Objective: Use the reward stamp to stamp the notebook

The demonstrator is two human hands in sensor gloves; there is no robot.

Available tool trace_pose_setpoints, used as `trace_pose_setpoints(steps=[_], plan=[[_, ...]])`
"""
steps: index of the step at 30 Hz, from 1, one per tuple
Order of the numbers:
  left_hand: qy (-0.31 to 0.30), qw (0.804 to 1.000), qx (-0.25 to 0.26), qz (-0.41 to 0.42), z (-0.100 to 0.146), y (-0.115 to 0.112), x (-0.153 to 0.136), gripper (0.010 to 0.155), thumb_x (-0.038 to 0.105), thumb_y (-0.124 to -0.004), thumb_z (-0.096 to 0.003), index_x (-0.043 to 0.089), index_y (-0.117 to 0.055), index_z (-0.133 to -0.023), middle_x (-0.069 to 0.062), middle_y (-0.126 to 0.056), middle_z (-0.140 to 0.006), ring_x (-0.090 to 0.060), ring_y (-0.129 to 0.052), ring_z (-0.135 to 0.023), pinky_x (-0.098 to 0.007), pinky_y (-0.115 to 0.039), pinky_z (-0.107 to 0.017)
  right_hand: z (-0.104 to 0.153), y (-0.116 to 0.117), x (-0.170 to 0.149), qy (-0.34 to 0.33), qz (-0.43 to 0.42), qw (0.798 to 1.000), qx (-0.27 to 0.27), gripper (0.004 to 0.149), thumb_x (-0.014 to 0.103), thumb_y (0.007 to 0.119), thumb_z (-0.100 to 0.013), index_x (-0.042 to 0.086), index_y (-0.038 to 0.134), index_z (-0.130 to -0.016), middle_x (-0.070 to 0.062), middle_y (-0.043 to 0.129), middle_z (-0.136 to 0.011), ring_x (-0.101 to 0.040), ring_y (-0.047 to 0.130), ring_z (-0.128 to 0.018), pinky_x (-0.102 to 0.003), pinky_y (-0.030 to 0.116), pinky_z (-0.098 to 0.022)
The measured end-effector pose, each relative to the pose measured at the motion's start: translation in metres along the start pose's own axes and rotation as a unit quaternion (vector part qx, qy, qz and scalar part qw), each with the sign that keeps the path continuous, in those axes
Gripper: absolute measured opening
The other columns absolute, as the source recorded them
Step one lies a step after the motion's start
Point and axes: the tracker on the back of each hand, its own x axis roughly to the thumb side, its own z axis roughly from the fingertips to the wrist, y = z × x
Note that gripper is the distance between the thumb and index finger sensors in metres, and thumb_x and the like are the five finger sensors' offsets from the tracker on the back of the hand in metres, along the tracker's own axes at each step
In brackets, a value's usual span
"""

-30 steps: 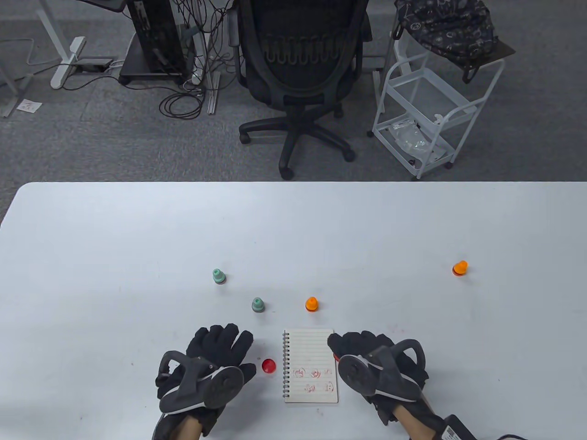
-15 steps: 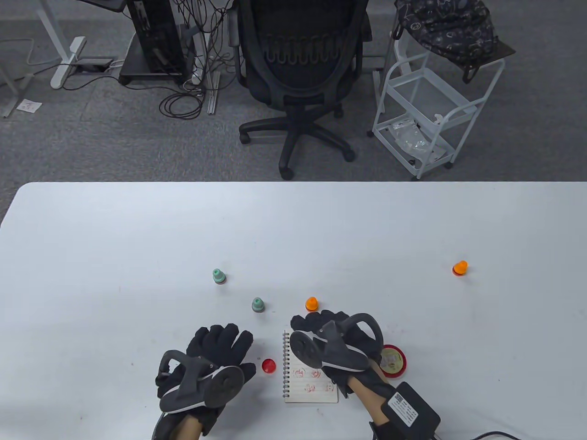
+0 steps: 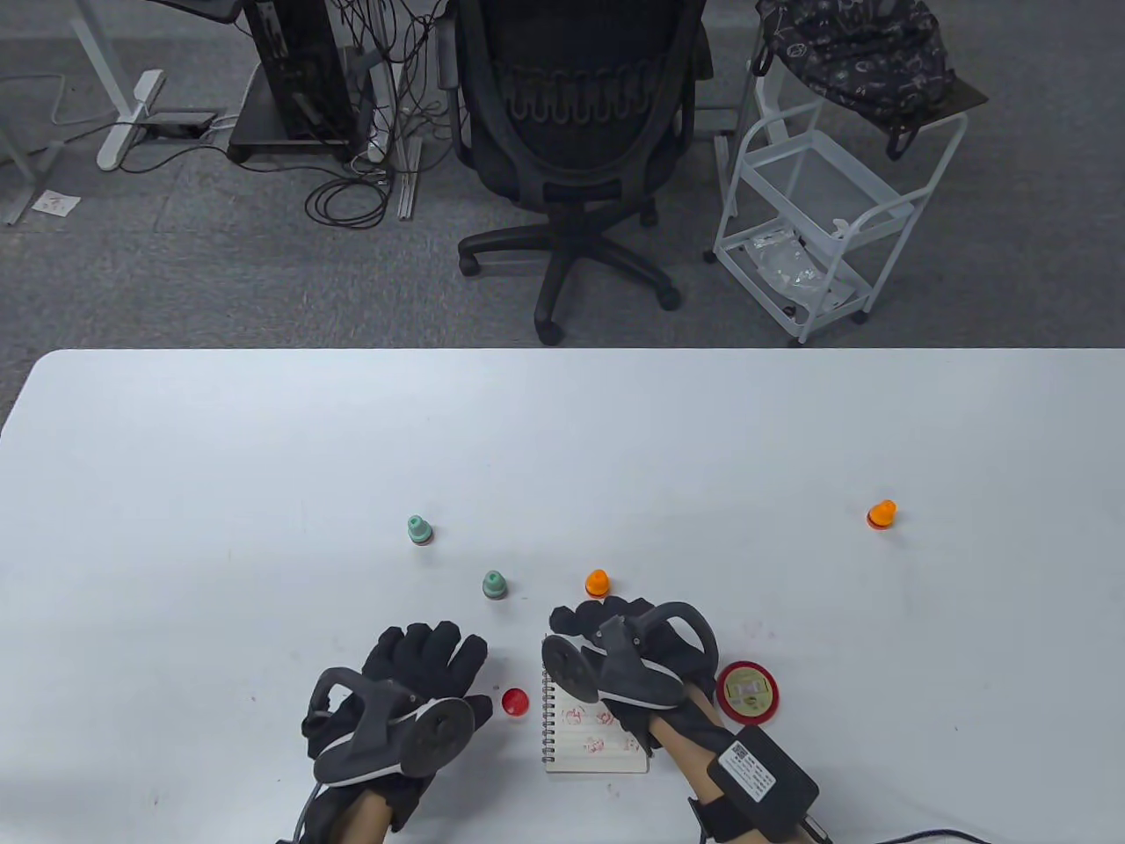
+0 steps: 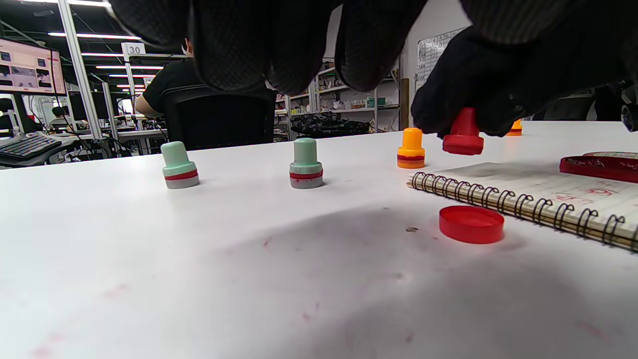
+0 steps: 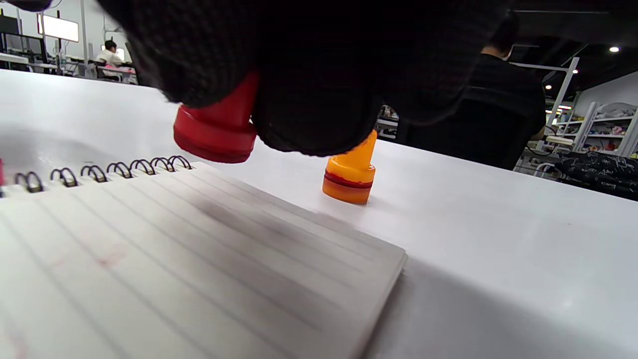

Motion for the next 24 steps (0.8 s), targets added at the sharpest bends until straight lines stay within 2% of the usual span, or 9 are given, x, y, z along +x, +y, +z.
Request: trace_pose_setpoints(steps=[24], plan=[[-0.001, 1.0, -0.003, -0.002, 0.0, 0.0, 0.0, 0.067, 0.054, -0.067, -0.0528, 0.016, -0.073, -0.108, -0.019, -0.069, -0.111, -0.053, -0.071, -0.094, -0.068, -0.057, -0.068, -0.006, 0.012, 0.015, -0.011, 0.036, 0.999, 0.017, 0.049, 0.032, 0.081, -0.033, 0.034, 0.076, -0.082, 0.005, 0.091, -0.08, -0.01, 0.099, -0.051, -0.029, 0.087, -0.041]])
